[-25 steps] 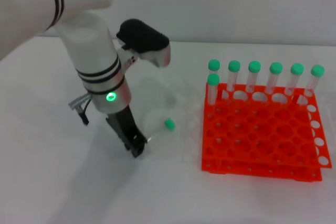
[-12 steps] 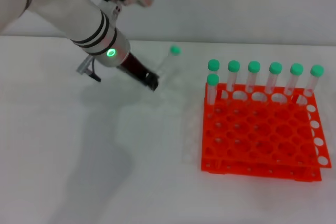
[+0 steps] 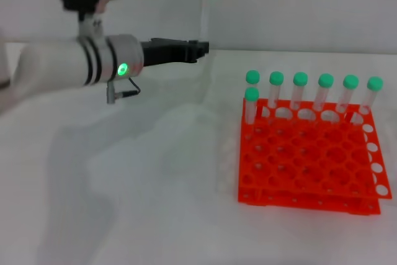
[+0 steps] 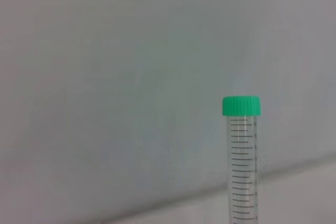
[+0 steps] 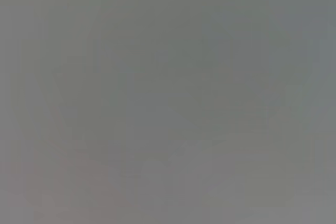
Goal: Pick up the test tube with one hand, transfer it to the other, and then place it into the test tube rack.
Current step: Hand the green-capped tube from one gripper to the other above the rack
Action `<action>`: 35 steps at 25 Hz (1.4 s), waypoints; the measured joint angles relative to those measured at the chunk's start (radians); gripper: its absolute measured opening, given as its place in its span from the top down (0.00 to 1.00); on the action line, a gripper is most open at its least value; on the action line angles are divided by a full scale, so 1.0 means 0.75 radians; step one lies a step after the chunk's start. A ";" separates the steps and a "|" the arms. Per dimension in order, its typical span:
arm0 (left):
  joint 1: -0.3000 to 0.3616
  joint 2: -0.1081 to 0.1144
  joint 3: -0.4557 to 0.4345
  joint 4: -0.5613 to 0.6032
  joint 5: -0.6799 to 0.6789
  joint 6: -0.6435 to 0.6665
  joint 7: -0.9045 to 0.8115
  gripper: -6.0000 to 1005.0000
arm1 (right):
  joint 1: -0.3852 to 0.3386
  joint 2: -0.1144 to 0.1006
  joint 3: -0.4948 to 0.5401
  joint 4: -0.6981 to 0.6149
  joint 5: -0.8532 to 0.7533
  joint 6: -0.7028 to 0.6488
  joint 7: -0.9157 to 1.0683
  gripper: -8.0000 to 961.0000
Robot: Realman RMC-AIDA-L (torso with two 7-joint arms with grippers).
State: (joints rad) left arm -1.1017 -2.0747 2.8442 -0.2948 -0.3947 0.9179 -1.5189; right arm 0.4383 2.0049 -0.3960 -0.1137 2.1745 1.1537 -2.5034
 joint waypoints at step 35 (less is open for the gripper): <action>0.239 -0.024 -0.007 0.785 -0.242 0.138 1.154 0.72 | 0.061 -0.225 -0.700 -0.561 -0.525 0.668 0.989 0.13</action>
State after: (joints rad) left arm -0.9227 -2.0924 2.8393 0.2943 -0.5760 1.0213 -0.6531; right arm 0.4839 1.8364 -0.9208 -0.5344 1.7808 1.6551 -1.7615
